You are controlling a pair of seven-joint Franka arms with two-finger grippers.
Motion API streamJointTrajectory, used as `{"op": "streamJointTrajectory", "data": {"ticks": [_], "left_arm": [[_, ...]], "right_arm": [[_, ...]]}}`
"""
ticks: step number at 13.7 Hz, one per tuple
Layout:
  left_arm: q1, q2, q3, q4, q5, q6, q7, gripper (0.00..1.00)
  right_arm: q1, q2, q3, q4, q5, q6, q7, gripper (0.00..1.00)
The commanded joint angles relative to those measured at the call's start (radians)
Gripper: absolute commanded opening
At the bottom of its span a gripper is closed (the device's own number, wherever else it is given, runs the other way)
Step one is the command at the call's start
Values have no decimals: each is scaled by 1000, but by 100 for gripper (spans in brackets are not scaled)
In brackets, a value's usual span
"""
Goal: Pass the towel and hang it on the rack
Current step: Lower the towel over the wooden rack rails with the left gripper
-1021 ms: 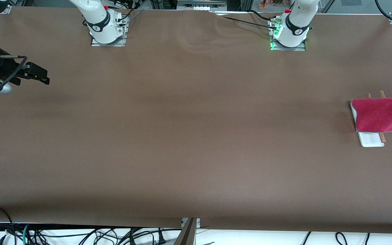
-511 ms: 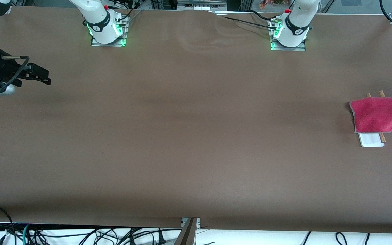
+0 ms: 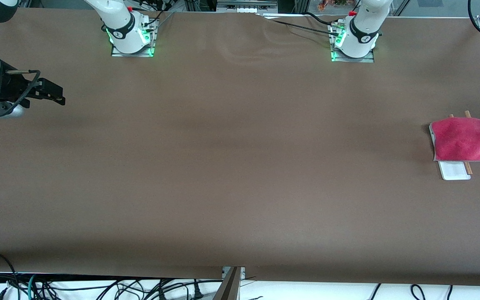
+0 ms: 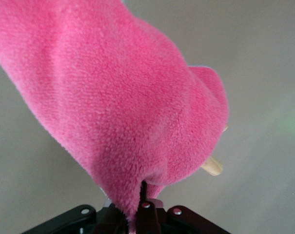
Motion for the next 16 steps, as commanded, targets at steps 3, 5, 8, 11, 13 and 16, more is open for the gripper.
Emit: {"op": "streamJointTrajectory", "data": {"ticks": [3, 5, 8, 11, 13, 16], "left_arm": [[18, 35, -6, 31, 9, 18, 24, 99], [23, 37, -6, 31, 7, 19, 23, 100], [23, 42, -6, 53, 7, 19, 23, 100], [15, 25, -15, 112, 6, 7, 20, 100], [9, -32, -29, 136, -43, -7, 17, 100], [9, -130, -119, 153, -54, -125, -20, 100]], "right_arm": [[-3, 5, 1, 16, 4, -7, -6, 100], [-2, 7, 1, 14, 5, -4, -6, 100], [-3, 7, 0, 13, 5, -7, -7, 100], [-3, 7, 1, 11, 5, -4, -6, 100], [-3, 7, 0, 11, 5, -5, -6, 100], [-3, 7, 0, 13, 5, -5, -6, 100]]}}
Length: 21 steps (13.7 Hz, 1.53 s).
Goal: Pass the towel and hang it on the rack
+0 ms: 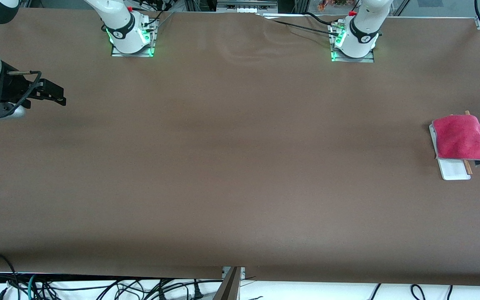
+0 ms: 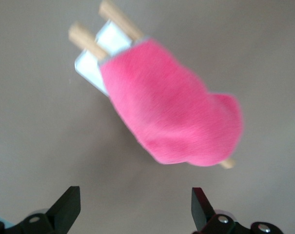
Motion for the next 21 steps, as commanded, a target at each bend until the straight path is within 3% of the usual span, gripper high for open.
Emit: {"op": "streamJointTrajectory", "data": {"ticks": [1, 5, 9, 11, 15, 17, 20, 21], "left_arm": [[-4, -112, -89, 0, -17, -108, -68, 100], [-4, -196, -305, 1, -14, -281, -374, 100], [-4, -250, -497, -3, -15, -355, -669, 100], [-21, -295, -552, -15, -18, -363, -819, 100], [-149, -321, -581, -6, -22, -435, -1125, 100], [-232, -373, -510, -41, -58, -384, -1141, 100], [-531, -503, -118, -178, -211, -247, -1148, 100], [-605, -543, -24, -233, -244, -216, -1150, 100]], "right_arm": [[-3, 3, 1, 13, 5, -5, -6, 100], [-2, 3, 1, 13, 7, -5, -6, 100], [-2, 1, 1, 13, 7, -5, -6, 100], [-3, 3, 1, 13, 7, -5, -6, 100], [-3, 1, 1, 13, 7, -5, -6, 100], [-3, 1, -1, 13, 7, -7, -6, 100], [-3, 1, -1, 11, 7, -7, -7, 100], [-3, 1, -1, 13, 7, -7, -7, 100]]}}
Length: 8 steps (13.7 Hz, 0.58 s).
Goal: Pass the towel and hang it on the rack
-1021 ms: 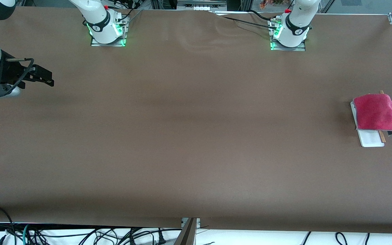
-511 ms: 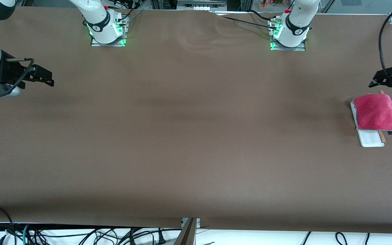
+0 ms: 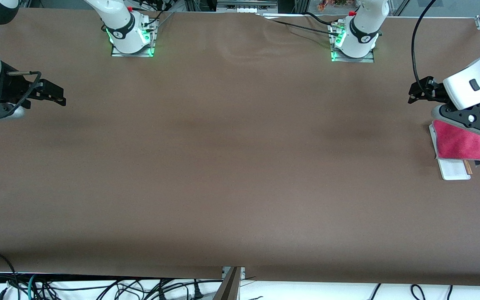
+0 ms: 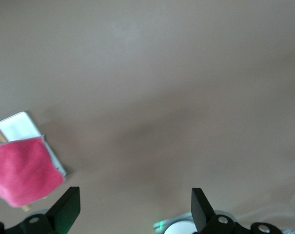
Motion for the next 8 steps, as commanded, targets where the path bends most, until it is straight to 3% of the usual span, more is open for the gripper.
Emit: {"op": "streamJointTrajectory", "data": {"ticks": [1, 4, 6, 8], "left_arm": [[-201, -159, 252, -192, -74, 108, -16, 100], [-344, -232, 349, -291, -79, 165, -258, 100], [-387, -229, 422, -291, -80, 190, -259, 100], [-397, -224, 438, -291, -79, 224, -257, 100]], "right_arm": [[-3, 0, -1, 10, 7, -7, -6, 100], [-3, 1, -1, 10, 7, -7, -7, 100], [-3, 0, -1, 10, 7, -7, -7, 100], [-3, 0, 0, 10, 7, -7, -7, 100]]}}
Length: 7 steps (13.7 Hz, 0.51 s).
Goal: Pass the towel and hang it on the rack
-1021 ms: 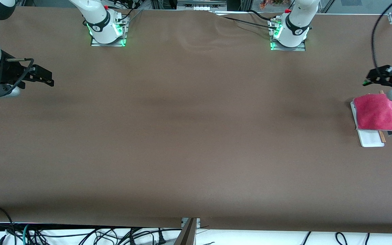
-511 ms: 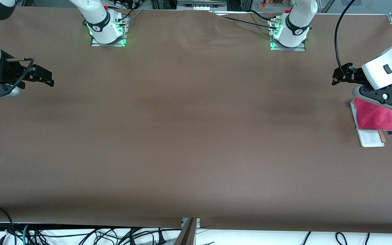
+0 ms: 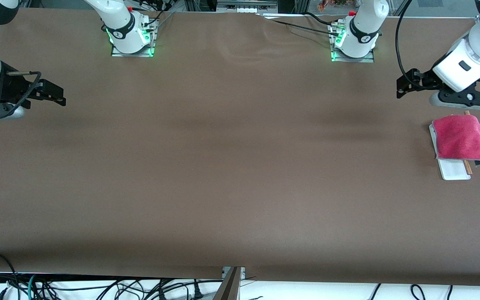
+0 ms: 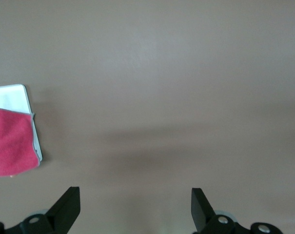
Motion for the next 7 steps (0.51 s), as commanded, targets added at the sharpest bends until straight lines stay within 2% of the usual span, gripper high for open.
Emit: {"op": "streamJointTrajectory", "data": {"ticks": [1, 4, 7], "left_arm": [[-23, -13, 36, -20, -16, 37, -13, 100], [-9, -4, 26, -3, -4, 26, -16, 100], [26, 13, -22, 25, -2, 19, -16, 100]], "right_arm": [[-3, -1, -1, 10, 7, -7, -7, 100], [-3, -1, 1, 10, 7, -8, -7, 100], [-3, -1, 1, 10, 7, -8, -7, 100]]}}
